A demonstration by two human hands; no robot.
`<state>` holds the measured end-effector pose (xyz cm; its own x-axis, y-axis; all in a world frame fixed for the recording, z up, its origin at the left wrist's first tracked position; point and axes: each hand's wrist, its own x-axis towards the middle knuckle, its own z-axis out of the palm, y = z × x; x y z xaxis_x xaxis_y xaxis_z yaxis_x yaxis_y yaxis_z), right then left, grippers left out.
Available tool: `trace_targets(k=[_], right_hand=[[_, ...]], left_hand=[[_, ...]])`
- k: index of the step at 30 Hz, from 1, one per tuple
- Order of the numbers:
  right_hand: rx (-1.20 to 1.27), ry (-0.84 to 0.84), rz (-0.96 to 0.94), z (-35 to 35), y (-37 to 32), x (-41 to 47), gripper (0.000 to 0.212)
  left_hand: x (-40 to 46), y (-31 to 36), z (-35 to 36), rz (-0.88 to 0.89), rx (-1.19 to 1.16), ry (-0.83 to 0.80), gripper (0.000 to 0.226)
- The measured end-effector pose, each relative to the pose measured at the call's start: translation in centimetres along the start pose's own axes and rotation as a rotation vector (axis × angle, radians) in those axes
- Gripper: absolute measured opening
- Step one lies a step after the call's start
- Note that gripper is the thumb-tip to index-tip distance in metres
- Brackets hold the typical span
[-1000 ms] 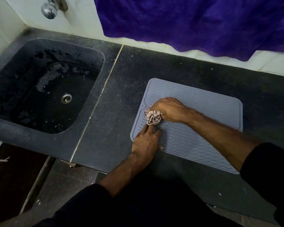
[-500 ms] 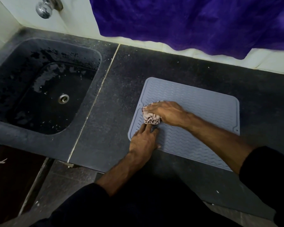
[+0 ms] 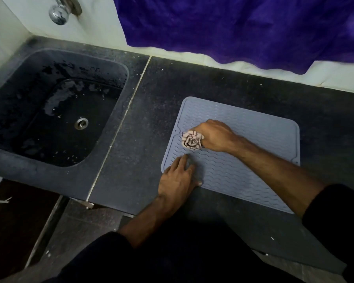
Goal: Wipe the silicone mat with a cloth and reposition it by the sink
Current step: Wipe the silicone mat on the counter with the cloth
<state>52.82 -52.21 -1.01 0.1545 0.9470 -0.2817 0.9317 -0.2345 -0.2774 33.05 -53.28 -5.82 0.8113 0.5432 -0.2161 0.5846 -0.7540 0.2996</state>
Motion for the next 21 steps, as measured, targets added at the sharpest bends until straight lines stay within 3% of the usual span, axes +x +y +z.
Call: trace_targets(k=[4,8,15,19,21], right_hand=[[0.103,-0.020,-0.073,0.5,-2.8,0.4,0.046],[-0.024,-0.132,-0.164,1.6,-3.6,0.4,0.047],[-0.115,-0.062,-0.088,1.0,-1.6,0.2,0.032],[-0.085,-0.069,-0.157,2.4,-1.6,-0.6,0.059],[-0.092,-0.087,-0.164,2.8,-1.4,-1.0,0.061]], left_hand=[[-0.3,0.0,-0.2,-0.002,-0.007,-0.055,0.071],[-0.2,0.2,-0.6,-0.018,-0.018,-0.063,0.067],[0.1,0.5,-0.8,-0.044,-0.012,-0.047,0.063],[0.3,0.5,-0.6,-0.045,-0.010,-0.060,0.066],[0.3,0.4,-0.6,-0.048,-0.012,-0.060,0.068]])
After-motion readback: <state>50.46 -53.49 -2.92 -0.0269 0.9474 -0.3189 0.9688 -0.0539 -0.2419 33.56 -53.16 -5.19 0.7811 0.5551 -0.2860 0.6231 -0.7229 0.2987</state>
